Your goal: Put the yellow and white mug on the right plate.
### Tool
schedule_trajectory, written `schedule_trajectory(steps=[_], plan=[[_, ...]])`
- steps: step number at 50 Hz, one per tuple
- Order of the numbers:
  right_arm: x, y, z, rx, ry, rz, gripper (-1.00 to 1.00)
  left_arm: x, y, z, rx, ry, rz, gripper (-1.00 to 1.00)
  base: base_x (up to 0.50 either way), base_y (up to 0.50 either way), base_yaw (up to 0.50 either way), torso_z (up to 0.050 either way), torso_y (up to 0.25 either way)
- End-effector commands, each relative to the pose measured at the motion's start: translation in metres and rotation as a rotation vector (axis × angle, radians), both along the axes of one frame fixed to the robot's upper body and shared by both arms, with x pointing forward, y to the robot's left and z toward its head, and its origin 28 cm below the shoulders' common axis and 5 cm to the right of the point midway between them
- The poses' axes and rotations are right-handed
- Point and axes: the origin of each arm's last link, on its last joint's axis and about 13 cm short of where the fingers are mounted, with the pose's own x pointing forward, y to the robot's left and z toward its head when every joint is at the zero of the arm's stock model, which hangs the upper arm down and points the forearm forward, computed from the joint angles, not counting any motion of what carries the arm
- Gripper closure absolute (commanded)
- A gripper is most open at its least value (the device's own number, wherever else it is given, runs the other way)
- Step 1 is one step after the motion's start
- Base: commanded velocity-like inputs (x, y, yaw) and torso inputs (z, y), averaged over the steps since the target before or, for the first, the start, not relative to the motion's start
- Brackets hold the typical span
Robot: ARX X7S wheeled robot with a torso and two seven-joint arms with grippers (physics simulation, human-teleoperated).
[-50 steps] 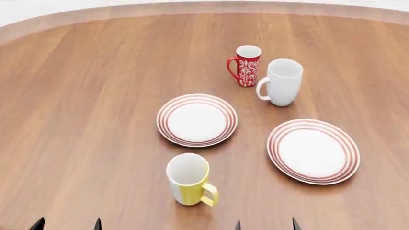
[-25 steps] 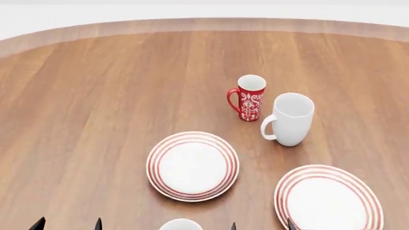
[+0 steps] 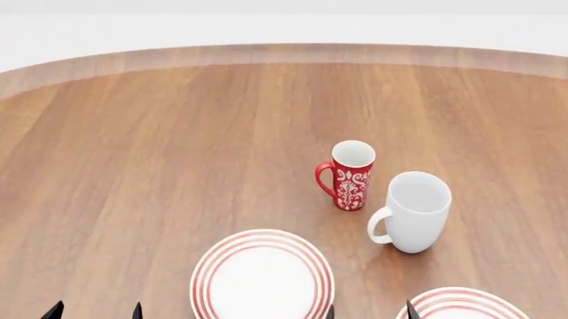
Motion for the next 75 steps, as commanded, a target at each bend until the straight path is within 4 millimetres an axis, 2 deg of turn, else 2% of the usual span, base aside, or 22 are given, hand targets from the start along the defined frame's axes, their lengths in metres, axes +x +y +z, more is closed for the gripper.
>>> schedule_trajectory(steps=[1, 12, 23, 34, 44, 52, 53, 55, 63, 75], plan=[[0.001, -0.003, 0.003, 0.007, -0.011, -0.022, -1.0, 0.0, 0.0, 0.0, -0.002, 0.002, -0.001, -1.0, 0.0, 0.0, 0.0, 0.0, 0.0], [0.001, -0.008, 0.012, 0.001, -0.028, -0.008, -1.0, -0.001, -0.001, -0.001, -0.002, 0.005, -0.008, -1.0, 0.0, 0.0, 0.0, 0.0, 0.0], [0.008, -0.039, 0.043, -0.007, -0.013, -0.015, -1.0, 0.0, 0.0, -0.002, 0.001, 0.008, -0.006, -1.0, 0.0, 0.0, 0.0, 0.0, 0.0], [0.003, -0.059, 0.063, 0.047, 0.051, 0.136, -1.0, 0.0, -0.001, -0.002, 0.006, 0.007, -0.008, -1.0, 0.0, 0.0, 0.0, 0.0, 0.0], [-0.004, -0.074, 0.078, -0.083, 0.04, 0.307, -1.0, 0.0, -0.001, -0.003, 0.007, 0.009, -0.012, -1.0, 0.0, 0.0, 0.0, 0.0, 0.0], [-0.003, -0.089, 0.092, -0.071, 0.046, 0.435, -1.0, -0.001, -0.001, -0.003, 0.01, 0.009, -0.016, -1.0, 0.0, 0.0, 0.0, 0.0, 0.0], [-0.004, -0.092, 0.095, -0.012, 0.062, 0.464, -1.0, -0.001, -0.001, -0.003, 0.009, 0.009, -0.016, -1.0, 0.0, 0.0, 0.0, 0.0, 0.0], [-0.005, -0.096, 0.098, -0.013, 0.075, 0.485, -1.0, -0.001, -0.001, -0.003, 0.009, 0.009, -0.015, -1.0, 0.0, 0.0, 0.0, 0.0, 0.0], [-0.017, -0.106, 0.096, 0.032, 0.131, 0.6, -1.0, -0.001, -0.002, -0.003, 0.01, 0.01, -0.019, -1.0, 0.0, 0.0, 0.0, 0.0, 0.0], [-0.025, -0.112, 0.086, 0.02, 0.212, 0.667, -1.0, -0.001, -0.001, -0.003, 0.011, 0.01, -0.016, -1.0, 0.0, 0.0, 0.0, 0.0, 0.0]])
